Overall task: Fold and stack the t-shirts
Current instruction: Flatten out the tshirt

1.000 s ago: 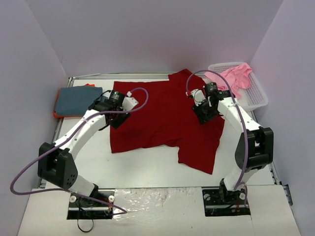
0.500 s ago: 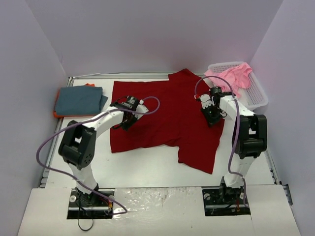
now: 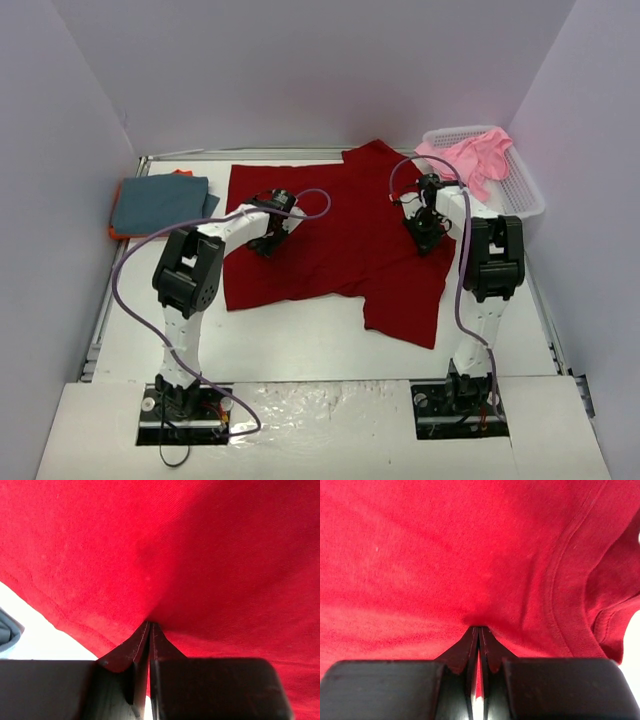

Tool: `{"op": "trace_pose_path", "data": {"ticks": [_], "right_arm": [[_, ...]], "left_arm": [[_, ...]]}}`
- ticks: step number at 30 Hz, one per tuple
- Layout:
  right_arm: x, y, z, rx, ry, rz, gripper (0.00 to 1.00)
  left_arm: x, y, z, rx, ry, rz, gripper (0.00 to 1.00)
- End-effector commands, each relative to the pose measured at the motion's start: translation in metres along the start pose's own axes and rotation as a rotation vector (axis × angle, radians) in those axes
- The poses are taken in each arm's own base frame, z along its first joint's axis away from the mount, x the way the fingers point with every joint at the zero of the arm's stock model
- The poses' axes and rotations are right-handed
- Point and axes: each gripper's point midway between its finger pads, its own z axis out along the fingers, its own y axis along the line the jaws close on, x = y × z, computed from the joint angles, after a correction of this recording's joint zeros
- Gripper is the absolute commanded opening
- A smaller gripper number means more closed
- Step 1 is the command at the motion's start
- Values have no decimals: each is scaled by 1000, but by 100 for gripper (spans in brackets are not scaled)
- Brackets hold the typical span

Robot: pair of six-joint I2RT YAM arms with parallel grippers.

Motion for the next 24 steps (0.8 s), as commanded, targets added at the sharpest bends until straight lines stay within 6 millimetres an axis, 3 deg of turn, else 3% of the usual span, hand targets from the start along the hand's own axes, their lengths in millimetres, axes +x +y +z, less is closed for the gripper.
{"op": "trace_pose_path", "data": {"ticks": [1, 9, 12, 15, 16, 19, 23, 24], "right_arm": [[-4, -7, 15, 10, 34, 3, 0], [-31, -5, 40, 1, 61, -19, 0], [-43, 0, 49, -6, 62, -37, 0], [-54, 7, 58, -13, 64, -58, 0], [-56, 8, 60, -11, 65, -65, 0], [-66, 10, 67, -1, 67, -88, 0], [-87, 4, 72, 18, 40, -99, 0], [-90, 2, 73, 21, 36, -101, 0]], "left_arm": [[22, 14, 0, -44, 101, -42, 2], [45, 56, 21, -72, 199, -155, 2], [42, 69, 30, -71, 216, -172, 2], [31, 88, 35, -80, 208, -181, 2], [18, 99, 32, -96, 176, -188, 2], [8, 104, 42, -88, 177, -171, 2], [-25, 117, 42, -86, 126, -176, 2], [-25, 115, 51, -80, 142, -170, 2]]}}
